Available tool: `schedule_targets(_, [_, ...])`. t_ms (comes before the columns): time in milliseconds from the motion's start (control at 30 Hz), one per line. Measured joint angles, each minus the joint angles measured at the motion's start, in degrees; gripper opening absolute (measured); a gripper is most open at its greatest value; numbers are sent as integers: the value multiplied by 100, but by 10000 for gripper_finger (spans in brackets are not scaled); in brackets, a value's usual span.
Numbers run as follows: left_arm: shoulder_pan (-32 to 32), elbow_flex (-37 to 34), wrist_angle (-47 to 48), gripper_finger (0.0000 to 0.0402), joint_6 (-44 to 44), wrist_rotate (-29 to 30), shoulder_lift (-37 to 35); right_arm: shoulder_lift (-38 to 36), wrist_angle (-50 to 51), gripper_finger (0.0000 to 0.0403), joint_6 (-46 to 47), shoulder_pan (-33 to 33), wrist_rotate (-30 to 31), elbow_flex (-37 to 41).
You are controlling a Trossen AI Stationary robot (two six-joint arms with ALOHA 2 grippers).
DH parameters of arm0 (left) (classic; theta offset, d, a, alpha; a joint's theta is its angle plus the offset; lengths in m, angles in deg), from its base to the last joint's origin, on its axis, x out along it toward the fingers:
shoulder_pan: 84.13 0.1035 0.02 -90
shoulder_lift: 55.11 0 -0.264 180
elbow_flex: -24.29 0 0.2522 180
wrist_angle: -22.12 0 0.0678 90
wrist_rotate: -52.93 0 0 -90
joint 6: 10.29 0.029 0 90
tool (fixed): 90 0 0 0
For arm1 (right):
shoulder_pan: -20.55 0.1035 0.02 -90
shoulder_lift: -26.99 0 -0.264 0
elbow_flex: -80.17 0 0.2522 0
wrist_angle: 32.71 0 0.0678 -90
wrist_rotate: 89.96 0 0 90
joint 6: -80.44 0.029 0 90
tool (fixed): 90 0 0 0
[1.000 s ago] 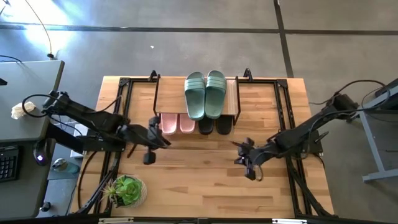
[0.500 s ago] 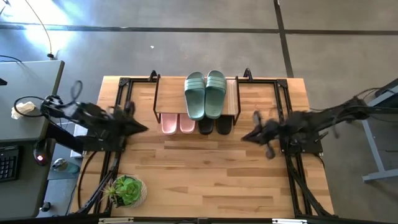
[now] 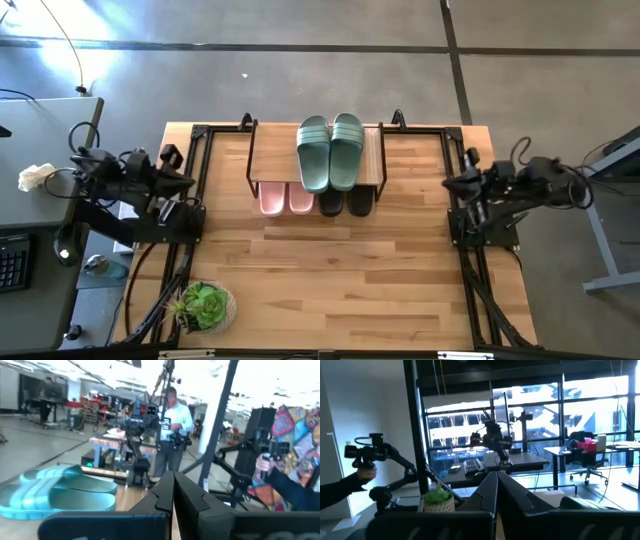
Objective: Pick and place slides into the shelf
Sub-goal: Return to home position
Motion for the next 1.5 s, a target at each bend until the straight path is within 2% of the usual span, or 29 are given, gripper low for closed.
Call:
schedule_targets(133, [0,72,346,1,-1,228,-113,-403,189,0,2,0,5,2])
schedule_targets(300, [0,87,379,1,58,212,-121,-817,374,0,4,0,18,4])
schedule_targets(567, [0,-19,178,1,31,-674,-125,-1079,604,0,27,0,23,31])
schedule_targets(733, [-2,-336,-50,1,-68,-906,-123,-1083,433,0,188,0,-19,286])
schedule_targets(900, [-2,-934,-795,1,-25,-1243,-123,-1081,-748,0,306,0,-263,1166])
schedule_targets(1033, [-2,-1434,-1393,1,40,-1312,-122,-1081,-2187,0,376,0,-495,2080])
schedule_targets(1167, [-2,-1879,-1837,1,42,-1317,-117,-1081,-3209,0,457,0,-497,2827])
schedule_targets(1333, [-2,-2401,-2427,0,-41,-1334,-118,-1081,-3755,0,559,0,-498,3308])
schedule_targets(1500, [-2,-2897,-2975,0,-113,-1337,-121,-1081,-3723,0,565,2,-498,3357])
